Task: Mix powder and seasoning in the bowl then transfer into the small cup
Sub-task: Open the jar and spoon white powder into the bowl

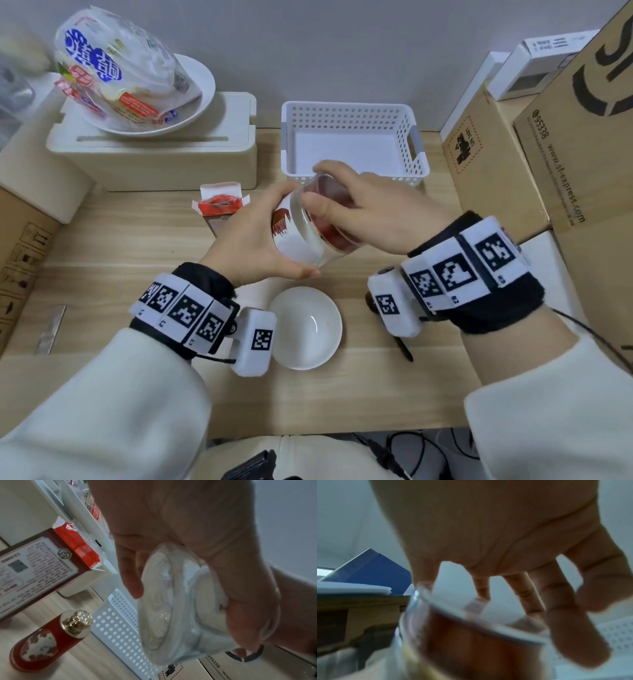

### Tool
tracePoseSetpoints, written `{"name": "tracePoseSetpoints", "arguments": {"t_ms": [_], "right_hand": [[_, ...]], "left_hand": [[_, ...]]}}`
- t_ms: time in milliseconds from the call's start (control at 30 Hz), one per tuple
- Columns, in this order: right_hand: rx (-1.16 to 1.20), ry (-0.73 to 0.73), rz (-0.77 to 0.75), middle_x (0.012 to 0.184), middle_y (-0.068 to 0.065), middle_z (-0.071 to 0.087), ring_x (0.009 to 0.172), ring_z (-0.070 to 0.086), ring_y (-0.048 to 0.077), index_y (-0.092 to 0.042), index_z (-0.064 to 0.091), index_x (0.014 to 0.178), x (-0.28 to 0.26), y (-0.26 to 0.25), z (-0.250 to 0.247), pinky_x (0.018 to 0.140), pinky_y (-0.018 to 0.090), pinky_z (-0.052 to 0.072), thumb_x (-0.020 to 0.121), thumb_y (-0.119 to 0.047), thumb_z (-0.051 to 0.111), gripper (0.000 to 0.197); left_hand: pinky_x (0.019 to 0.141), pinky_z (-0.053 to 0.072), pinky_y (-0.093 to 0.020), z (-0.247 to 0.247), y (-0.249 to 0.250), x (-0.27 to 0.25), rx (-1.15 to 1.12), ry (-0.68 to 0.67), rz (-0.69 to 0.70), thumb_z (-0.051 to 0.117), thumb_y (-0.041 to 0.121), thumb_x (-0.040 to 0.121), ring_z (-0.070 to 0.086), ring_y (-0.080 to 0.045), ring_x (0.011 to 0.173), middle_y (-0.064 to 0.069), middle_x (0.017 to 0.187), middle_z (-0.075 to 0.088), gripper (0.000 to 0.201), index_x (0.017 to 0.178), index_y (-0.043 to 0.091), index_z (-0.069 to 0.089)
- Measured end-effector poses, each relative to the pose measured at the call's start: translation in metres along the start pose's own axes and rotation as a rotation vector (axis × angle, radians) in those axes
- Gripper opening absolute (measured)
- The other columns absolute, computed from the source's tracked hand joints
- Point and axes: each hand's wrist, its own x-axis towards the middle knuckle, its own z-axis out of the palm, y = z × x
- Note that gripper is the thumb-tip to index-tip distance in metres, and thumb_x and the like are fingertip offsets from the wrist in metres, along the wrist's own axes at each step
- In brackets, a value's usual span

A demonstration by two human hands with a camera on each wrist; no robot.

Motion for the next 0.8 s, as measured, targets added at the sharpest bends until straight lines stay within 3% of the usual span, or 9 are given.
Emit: {"name": "tracePoseSetpoints", "arguments": {"t_ms": [67, 133, 167, 233, 333, 433, 533, 700, 800], "right_hand": [[0.082, -0.075, -0.049, 0.119, 0.002, 0.054, 0.105, 0.052, 0.019, -0.041, 0.039, 0.122, -0.002, 0.0, -0.005, 0.081, 0.028, 0.043, 0.077, -0.061, 0.054, 0.052], [0.199, -0.191, -0.128, 0.119, 0.0, 0.045, 0.107, 0.045, 0.013, -0.044, 0.042, 0.119, -0.008, 0.001, -0.012, 0.082, 0.019, 0.04, 0.068, -0.04, 0.074, 0.06], [0.226, -0.211, -0.143, 0.122, -0.001, 0.04, 0.111, 0.041, 0.013, -0.049, 0.039, 0.12, -0.01, 0.002, -0.015, 0.087, 0.022, 0.039, 0.063, -0.044, 0.077, 0.069], [0.22, -0.13, -0.081, 0.126, -0.001, 0.034, 0.121, 0.035, 0.018, -0.053, 0.031, 0.127, -0.011, -0.001, -0.014, 0.098, 0.032, 0.035, 0.057, -0.068, 0.059, 0.077], [-0.026, -0.099, 0.032, 0.117, -0.006, 0.048, 0.109, 0.047, 0.019, -0.045, 0.032, 0.129, -0.007, -0.003, -0.007, 0.086, 0.034, 0.037, 0.065, -0.081, 0.034, 0.073], [0.006, -0.117, -0.007, 0.105, -0.016, 0.054, 0.099, 0.052, 0.013, -0.044, 0.039, 0.121, -0.008, -0.001, -0.007, 0.076, 0.027, 0.04, 0.068, -0.068, 0.057, 0.06], [0.007, -0.145, -0.129, 0.11, -0.012, 0.054, 0.104, 0.047, 0.01, -0.043, 0.043, 0.118, -0.013, -0.002, -0.014, 0.083, 0.028, 0.041, 0.059, -0.049, 0.076, 0.068], [-0.088, -0.178, -0.391, 0.117, -0.008, 0.046, 0.106, 0.035, 0.014, -0.038, 0.046, 0.118, -0.013, -0.001, -0.014, 0.093, 0.035, 0.039, 0.051, -0.02, 0.08, 0.077], [-0.05, -0.172, -0.426, 0.125, -0.013, 0.041, 0.109, 0.032, 0.014, -0.041, 0.041, 0.126, -0.009, 0.003, -0.009, 0.097, 0.036, 0.035, 0.056, -0.028, 0.082, 0.082]], "left_hand": [[0.095, 0.042, -0.024, 0.004, -0.002, -0.002, 0.0, -0.018, 0.009, 0.081, 0.051, 0.035, 0.052, -0.002, 0.11, 0.027, 0.115, 0.05, 0.1, 0.124, 0.04, 0.036], [0.099, 0.042, -0.028, 0.007, -0.006, -0.005, -0.051, -0.029, -0.003, 0.083, 0.048, 0.035, 0.052, -0.003, 0.114, 0.023, 0.12, 0.052, 0.103, 0.128, 0.031, 0.04], [0.1, 0.042, -0.029, 0.009, -0.007, -0.006, -0.094, -0.025, -0.018, 0.084, 0.046, 0.035, 0.052, -0.002, 0.115, 0.022, 0.121, 0.052, 0.104, 0.128, 0.03, 0.041], [0.101, 0.042, -0.03, 0.011, -0.008, -0.007, -0.144, -0.012, -0.033, 0.085, 0.043, 0.035, 0.052, -0.003, 0.116, 0.018, 0.122, 0.054, 0.103, 0.128, 0.027, 0.042], [0.101, 0.043, -0.034, 0.012, -0.009, -0.006, -0.119, -0.019, -0.023, 0.085, 0.045, 0.035, 0.052, -0.005, 0.116, 0.017, 0.121, 0.055, 0.104, 0.128, 0.025, 0.042], [0.097, 0.043, -0.024, 0.012, -0.009, -0.008, -0.144, -0.054, -0.021, 0.084, 0.043, 0.035, 0.052, 0.003, 0.113, 0.026, 0.118, 0.052, 0.097, 0.122, 0.04, 0.041], [0.096, 0.043, -0.019, 0.016, -0.012, -0.013, -0.241, -0.107, -0.033, 0.086, 0.036, 0.037, 0.054, 0.0, 0.115, 0.015, 0.121, 0.057, 0.098, 0.125, 0.036, 0.042], [0.094, 0.04, -0.013, 0.016, -0.014, -0.014, -0.333, -0.153, -0.028, 0.085, 0.027, 0.038, 0.054, 0.002, 0.115, 0.011, 0.12, 0.057, 0.093, 0.122, 0.031, 0.044], [0.088, 0.038, -0.004, 0.012, -0.013, -0.015, -0.36, -0.111, -0.03, 0.084, 0.026, 0.038, 0.052, 0.011, 0.11, 0.018, 0.118, 0.055, 0.09, 0.117, 0.038, 0.042]]}}
